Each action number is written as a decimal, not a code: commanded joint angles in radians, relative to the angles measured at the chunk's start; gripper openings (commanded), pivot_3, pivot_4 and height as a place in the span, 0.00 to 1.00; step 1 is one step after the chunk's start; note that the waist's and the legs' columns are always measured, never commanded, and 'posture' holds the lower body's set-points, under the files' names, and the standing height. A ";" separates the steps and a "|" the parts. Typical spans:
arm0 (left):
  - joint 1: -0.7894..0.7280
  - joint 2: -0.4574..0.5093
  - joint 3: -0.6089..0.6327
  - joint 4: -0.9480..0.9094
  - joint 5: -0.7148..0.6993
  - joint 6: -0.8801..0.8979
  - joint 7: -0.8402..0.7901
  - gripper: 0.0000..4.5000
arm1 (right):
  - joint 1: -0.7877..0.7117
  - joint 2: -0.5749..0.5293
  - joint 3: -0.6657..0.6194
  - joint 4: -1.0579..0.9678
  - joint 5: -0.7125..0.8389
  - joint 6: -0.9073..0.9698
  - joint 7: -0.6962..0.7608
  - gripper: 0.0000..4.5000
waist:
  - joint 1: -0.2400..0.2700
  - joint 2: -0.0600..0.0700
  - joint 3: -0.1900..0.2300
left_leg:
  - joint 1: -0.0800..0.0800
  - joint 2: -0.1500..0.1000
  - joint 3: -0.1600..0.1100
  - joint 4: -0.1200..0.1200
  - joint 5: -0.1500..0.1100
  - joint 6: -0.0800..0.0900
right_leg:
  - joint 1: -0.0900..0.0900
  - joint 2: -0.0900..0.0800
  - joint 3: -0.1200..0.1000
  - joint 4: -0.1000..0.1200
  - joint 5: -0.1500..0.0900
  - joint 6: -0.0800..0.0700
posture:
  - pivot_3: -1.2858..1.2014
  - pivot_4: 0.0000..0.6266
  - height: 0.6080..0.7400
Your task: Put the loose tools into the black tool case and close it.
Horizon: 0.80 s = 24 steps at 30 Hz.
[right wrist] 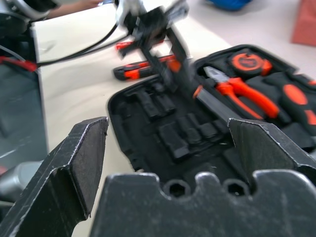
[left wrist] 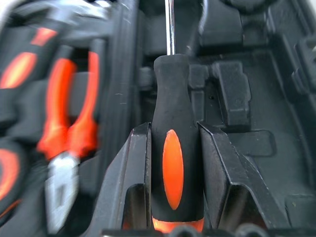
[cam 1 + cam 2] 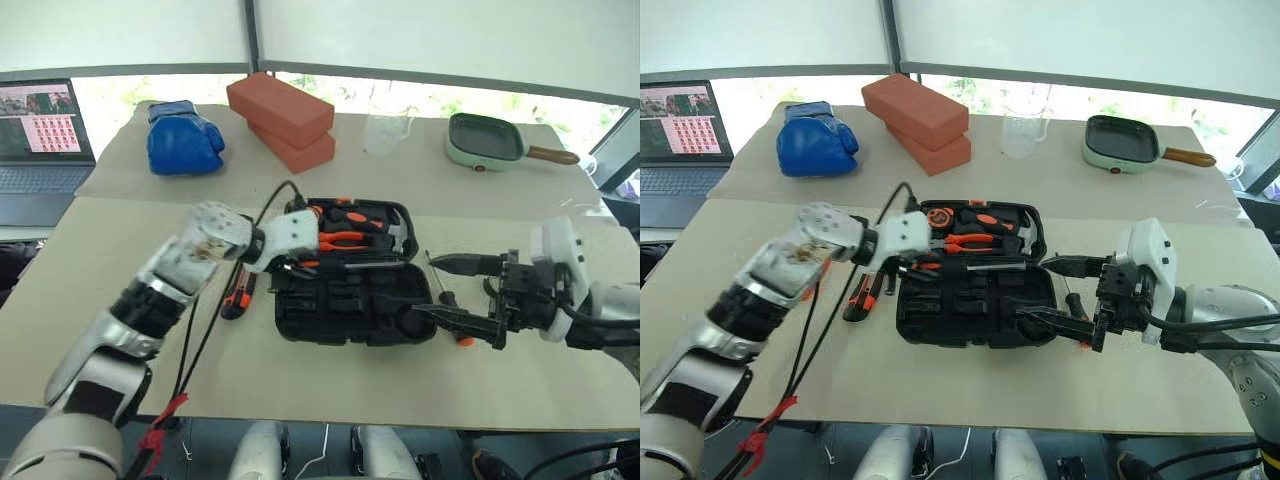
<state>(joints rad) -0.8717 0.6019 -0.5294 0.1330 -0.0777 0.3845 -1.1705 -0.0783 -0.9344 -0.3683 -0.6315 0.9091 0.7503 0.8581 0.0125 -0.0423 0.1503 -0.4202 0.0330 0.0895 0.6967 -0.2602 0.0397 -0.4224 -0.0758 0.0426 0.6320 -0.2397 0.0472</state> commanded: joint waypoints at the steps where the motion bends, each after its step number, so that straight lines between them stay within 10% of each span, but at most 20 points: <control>1: -0.050 -0.035 0.008 0.071 0.063 -0.023 0.023 0.20 | 0.017 -0.004 -0.057 -0.048 0.034 0.007 -0.029 1.00 | -0.001 0.000 0.000 | 0.000 0.000 0.000 0.000 0.000 0.000 | 0.000 0.000 0.000 0.000 0.000 0.000 | 0.52 0.24 0.99; 20: -0.085 -0.055 0.051 0.154 0.111 -0.094 -0.109 0.20 | 0.040 0.005 -0.041 -0.068 0.038 -0.010 -0.084 1.00 | 0.000 0.000 0.000 | -0.002 0.000 -0.002 0.003 0.000 0.001 | 0.000 0.000 -0.001 0.000 0.001 0.001 | 0.52 0.24 0.99; 24: -0.116 -0.058 0.095 0.133 0.080 -0.054 -0.130 0.56 | 0.052 0.013 -0.035 -0.079 0.040 -0.011 -0.087 1.00 | 0.001 0.000 0.000 | -0.002 0.000 -0.003 0.004 0.000 0.001 | 0.000 0.000 -0.001 0.000 0.001 0.001 | 0.52 0.24 0.99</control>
<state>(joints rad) -0.9439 0.5413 -0.4795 0.3103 0.0291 0.3252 -1.2823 -0.0276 -0.9244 -0.3972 -0.6860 0.9441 0.7533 0.7818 0.0134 -0.0423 0.1503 -0.4227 0.0332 0.0865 0.7004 -0.2606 0.0407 -0.4224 -0.0762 0.0414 0.6323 -0.2390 0.0487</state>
